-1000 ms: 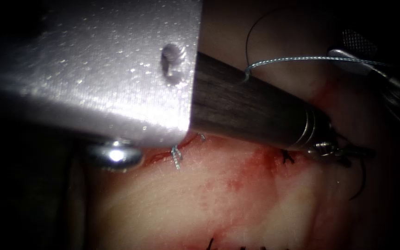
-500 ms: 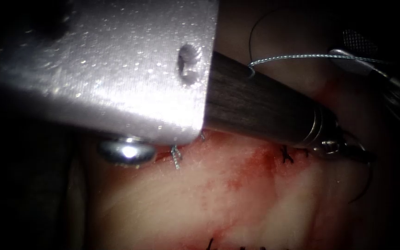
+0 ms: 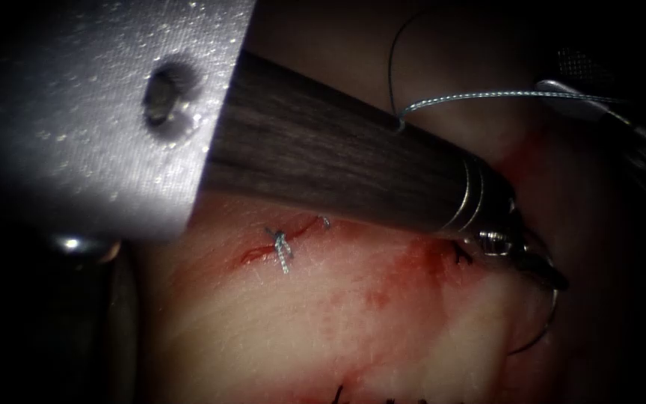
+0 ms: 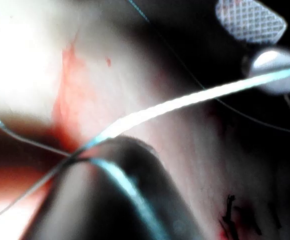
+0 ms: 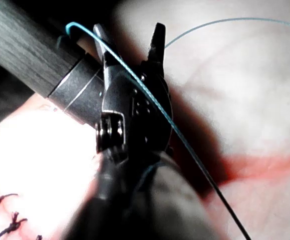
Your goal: Wound Closure
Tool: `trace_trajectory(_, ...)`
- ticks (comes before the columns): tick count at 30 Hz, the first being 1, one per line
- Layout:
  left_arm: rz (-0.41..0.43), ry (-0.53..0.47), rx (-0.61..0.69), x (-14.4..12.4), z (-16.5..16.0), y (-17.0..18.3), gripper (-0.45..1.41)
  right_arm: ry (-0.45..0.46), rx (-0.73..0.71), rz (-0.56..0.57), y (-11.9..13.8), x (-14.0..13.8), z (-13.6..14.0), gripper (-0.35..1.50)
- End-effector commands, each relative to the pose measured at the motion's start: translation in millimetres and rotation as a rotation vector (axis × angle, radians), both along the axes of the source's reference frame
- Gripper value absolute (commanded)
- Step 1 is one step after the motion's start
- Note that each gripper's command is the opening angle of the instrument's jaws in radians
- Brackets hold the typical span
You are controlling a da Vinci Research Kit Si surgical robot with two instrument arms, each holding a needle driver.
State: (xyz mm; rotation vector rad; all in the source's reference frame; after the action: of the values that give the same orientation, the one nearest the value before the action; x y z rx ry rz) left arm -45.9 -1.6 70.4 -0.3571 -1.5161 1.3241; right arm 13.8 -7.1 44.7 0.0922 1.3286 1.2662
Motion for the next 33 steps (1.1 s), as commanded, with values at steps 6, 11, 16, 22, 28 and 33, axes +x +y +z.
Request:
trace_trajectory(6, 0.093, 0.053, -0.02, 5.4, -5.2, -1.2, -0.45, 0.0, -0.006, -0.005, 0.0, 0.6, 0.2, 1.16)
trace_trajectory(11, 0.18, -0.011, -0.014, 12.1, -11.4, -4.2, -0.45, -0.011, -0.011, -0.016, -0.1, 0.3, 0.3, 1.16)
trace_trajectory(16, 0.216, 0.06, -0.118, 15.5, -13.6, -5.0, -0.45, -0.104, -0.078, -0.074, -1.9, 0.5, 0.9, 1.2)
trace_trajectory(22, 0.253, 0.137, -0.206, 17.5, -14.5, -3.9, -0.45, -0.27, 0.002, -0.211, -4.2, 0.6, 1.5, 1.08)
trace_trajectory(28, 0.249, 0.228, -0.377, 18.4, -12.9, -1.1, -0.45, -0.414, 0.137, -0.503, -12.7, 0.5, 3.6, 1.18)
trace_trajectory(33, 0.221, 0.292, -0.43, 18.3, -12.2, -0.2, -0.45, -0.232, 0.032, -0.559, -13.3, 4.6, 2.1, 0.96)
